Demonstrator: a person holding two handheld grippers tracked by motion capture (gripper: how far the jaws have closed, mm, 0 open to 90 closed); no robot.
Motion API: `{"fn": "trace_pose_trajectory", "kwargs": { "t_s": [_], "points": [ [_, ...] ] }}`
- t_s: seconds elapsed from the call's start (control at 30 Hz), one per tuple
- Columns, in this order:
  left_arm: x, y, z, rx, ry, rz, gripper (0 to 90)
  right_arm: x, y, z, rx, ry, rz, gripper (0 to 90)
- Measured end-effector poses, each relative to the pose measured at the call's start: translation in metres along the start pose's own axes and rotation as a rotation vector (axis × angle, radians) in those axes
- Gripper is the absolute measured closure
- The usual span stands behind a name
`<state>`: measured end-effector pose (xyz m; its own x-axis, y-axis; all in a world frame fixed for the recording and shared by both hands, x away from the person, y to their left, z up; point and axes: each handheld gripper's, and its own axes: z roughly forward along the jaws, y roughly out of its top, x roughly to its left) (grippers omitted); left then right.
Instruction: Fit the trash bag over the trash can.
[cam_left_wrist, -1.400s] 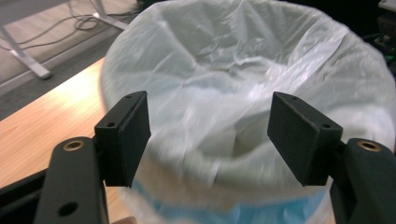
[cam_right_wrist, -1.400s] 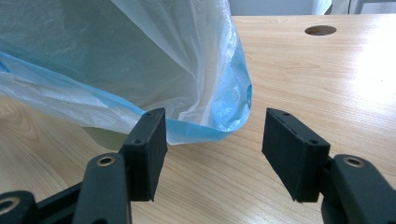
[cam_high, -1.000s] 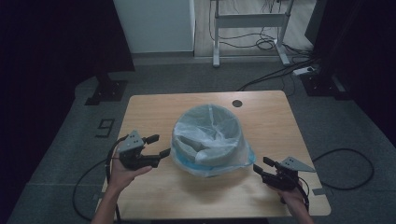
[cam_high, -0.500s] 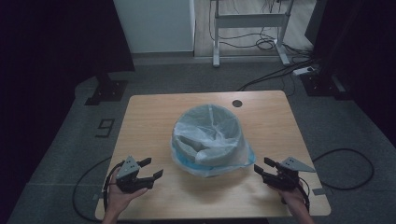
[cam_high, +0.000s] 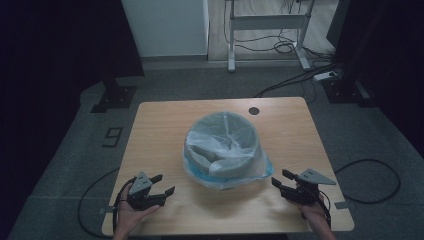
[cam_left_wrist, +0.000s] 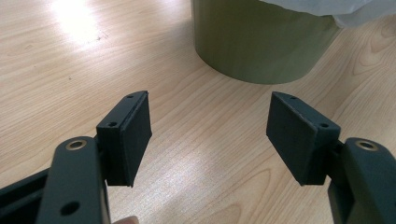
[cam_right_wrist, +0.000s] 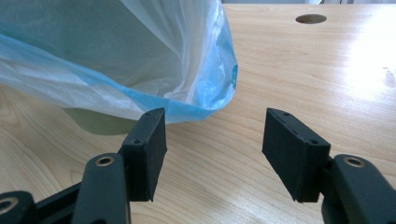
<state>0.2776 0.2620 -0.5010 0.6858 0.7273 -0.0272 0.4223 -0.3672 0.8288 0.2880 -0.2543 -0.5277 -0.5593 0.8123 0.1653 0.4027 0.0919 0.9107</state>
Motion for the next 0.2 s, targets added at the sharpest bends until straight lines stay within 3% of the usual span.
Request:
{"fn": "trace_pose_trajectory", "kwargs": {
  "t_s": [0.2],
  "points": [
    [0.0001,0.0012,0.0018,-0.002,-0.003,0.004,30.4,0.0023,-0.0018,0.0039,0.017,-0.005,-0.024,38.3]
  ]
}}
